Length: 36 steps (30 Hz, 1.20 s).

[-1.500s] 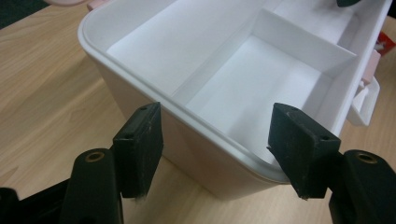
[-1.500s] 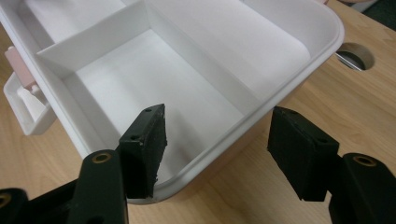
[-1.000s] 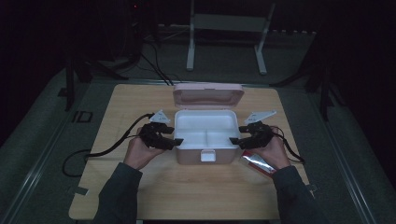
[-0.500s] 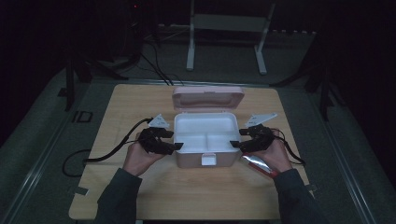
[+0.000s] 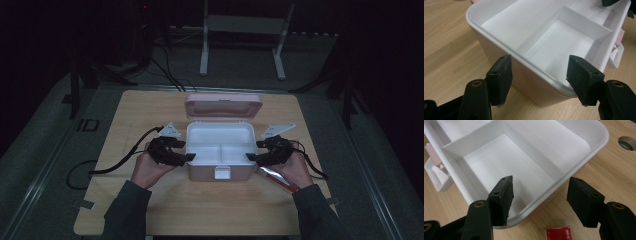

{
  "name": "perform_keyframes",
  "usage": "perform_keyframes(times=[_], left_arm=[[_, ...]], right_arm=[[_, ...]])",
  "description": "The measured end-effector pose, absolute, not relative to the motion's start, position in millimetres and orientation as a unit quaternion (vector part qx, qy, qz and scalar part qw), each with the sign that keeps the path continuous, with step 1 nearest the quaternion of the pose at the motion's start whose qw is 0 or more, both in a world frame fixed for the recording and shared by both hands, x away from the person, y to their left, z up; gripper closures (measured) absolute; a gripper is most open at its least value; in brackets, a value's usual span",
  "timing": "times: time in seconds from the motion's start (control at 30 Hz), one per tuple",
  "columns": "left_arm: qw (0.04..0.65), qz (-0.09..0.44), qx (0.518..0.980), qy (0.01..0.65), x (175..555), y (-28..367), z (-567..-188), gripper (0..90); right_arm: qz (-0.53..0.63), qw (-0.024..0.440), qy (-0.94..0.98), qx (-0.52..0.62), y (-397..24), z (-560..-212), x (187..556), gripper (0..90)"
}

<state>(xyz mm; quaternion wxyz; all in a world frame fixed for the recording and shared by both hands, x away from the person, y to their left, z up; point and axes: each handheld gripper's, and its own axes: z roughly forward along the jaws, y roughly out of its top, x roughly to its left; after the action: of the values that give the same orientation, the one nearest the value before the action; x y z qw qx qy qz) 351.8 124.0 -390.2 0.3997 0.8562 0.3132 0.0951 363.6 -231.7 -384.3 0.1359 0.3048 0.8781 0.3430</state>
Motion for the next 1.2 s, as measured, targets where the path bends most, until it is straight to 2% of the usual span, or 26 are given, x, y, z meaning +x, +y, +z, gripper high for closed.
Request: perform_keyframes(times=[0.3, 0.4, 0.63, 0.73, 0.97, 1.07, 1.13, 1.2], left_arm=[[0.402, 0.103, 0.857, 0.307, 350.9, 126.0, -389.0, 36.8], [0.405, 0.114, 0.854, 0.306, 349.0, 130.3, -385.8, 36.8], [0.415, 0.140, 0.842, 0.315, 342.4, 147.7, -376.9, 36.9], [0.416, 0.150, 0.834, 0.329, 340.8, 160.5, -376.3, 36.9], [0.393, 0.167, 0.835, 0.348, 339.1, 176.4, -391.1, 36.8], [0.388, 0.168, 0.836, 0.349, 338.9, 178.5, -398.1, 36.8], [0.389, 0.169, 0.836, 0.349, 339.0, 180.2, -402.9, 36.8], [0.392, 0.171, 0.837, 0.341, 338.5, 181.6, -407.7, 36.8]], right_arm=[[0.344, 0.138, 0.879, 0.299, -231.6, -383.3, 363.9, 36.5], [0.351, 0.153, 0.877, 0.291, -235.1, -379.5, 363.6, 37.9], [0.375, 0.175, 0.868, 0.275, -241.6, -364.0, 362.8, 43.8], [0.388, 0.193, 0.870, 0.233, -238.3, -353.9, 363.4, 48.4], [0.386, 0.203, 0.883, 0.173, -225.5, -342.5, 374.6, 53.9], [0.386, 0.201, 0.885, 0.164, -221.0, -339.1, 379.4, 55.0], [0.376, 0.198, 0.890, 0.163, -217.5, -337.2, 382.5, 58.9], [0.363, 0.183, 0.898, 0.166, -214.3, -335.3, 387.1, 60.0]])
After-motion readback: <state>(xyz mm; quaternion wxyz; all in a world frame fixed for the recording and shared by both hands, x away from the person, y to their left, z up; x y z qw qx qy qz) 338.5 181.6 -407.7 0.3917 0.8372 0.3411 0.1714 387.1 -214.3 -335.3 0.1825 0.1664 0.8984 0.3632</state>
